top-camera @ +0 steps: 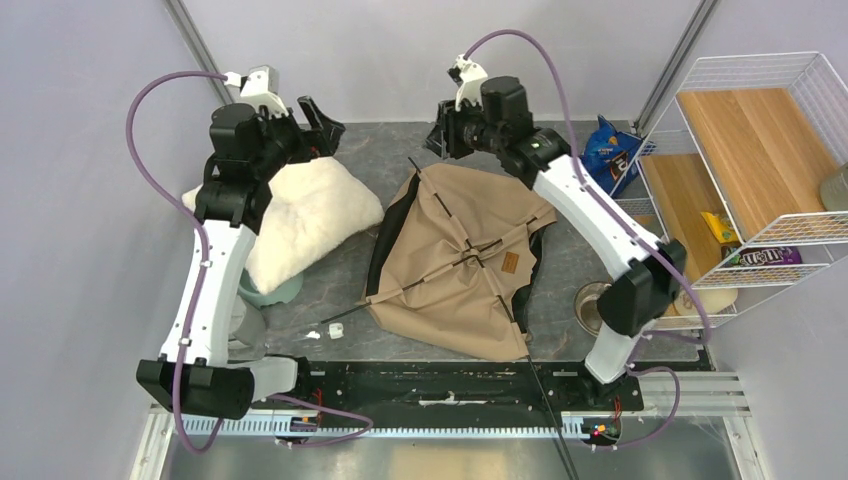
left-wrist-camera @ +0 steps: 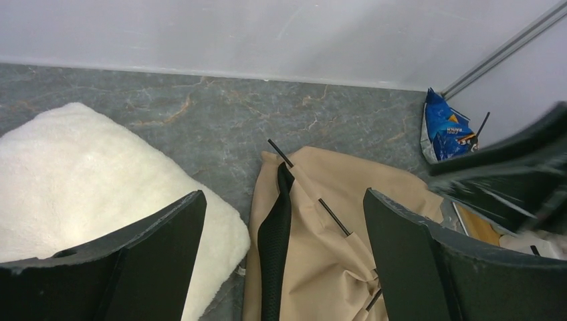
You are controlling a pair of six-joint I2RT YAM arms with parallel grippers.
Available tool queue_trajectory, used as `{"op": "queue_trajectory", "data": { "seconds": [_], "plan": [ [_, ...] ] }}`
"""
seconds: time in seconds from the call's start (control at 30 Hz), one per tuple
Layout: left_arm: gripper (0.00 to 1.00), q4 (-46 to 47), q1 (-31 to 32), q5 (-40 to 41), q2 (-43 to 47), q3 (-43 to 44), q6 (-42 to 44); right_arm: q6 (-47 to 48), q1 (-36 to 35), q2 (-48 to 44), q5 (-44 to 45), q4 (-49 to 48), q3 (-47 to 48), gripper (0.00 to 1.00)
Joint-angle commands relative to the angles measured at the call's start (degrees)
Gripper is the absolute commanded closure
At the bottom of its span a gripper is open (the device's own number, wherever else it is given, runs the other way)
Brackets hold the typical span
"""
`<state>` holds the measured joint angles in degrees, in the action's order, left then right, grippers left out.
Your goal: Set up the pet tent
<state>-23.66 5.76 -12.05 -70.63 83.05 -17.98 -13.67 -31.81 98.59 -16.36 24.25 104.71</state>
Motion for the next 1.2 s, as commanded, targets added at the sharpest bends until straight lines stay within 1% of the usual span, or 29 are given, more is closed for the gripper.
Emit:
{"op": "queue_trajectory", "data": {
  "seconds": [0.0, 0.1, 0.2, 0.27, 0.33, 0.5, 0.73, 0.97, 1.1, 1.17],
  "plan": [
    [0.07, 2.2, 0.1, -1.5, -1.8, -0.8, -2.5, 2.1, 0.2, 7.8, 7.8, -1.7, 2.5, 0.64],
    [0.08, 3.0, 0.1, -3.4, -3.2, -2.2, -4.0, 2.7, 0.2, 12.9, 10.0, -2.7, 4.3, 0.67],
    [0.09, 4.3, 0.1, -5.3, -4.7, -4.3, -5.4, 2.8, 0.3, 17.6, 10.8, -5.2, 5.9, 0.67],
    [0.11, 4.9, 0.1, -6.9, -6.3, -5.4, -6.2, 2.8, 0.2, 21.0, 11.9, -7.0, 7.4, 0.61],
    [0.13, 5.2, 0.2, -8.5, -8.1, -6.0, -6.9, 2.8, 0.2, 24.2, 12.9, -9.1, 9.0, 0.59],
    [0.15, 5.3, 0.2, -10.4, -11.6, -6.1, -7.7, 3.6, 0.3, 31.0, 13.9, -14.6, 11.8, 0.60],
    [0.16, 4.0, 0.3, -10.5, -14.5, -5.5, -7.4, 4.5, 0.3, 38.6, 15.8, -16.2, 17.5, 0.64],
    [0.17, 3.1, 0.2, -10.8, -15.6, -5.3, -7.1, 5.2, 0.3, 43.0, 14.8, -15.5, 21.4, 0.66],
    [0.17, 3.1, 0.2, -10.5, -15.8, -5.5, -7.0, 6.3, 0.3, 43.1, 14.5, -14.4, 20.7, 0.69],
    [0.17, 3.1, 0.2, -10.5, -16.0, -5.5, -7.2, 6.7, 0.2, 42.4, 13.7, -14.6, 19.4, 0.72]
  ]
}}
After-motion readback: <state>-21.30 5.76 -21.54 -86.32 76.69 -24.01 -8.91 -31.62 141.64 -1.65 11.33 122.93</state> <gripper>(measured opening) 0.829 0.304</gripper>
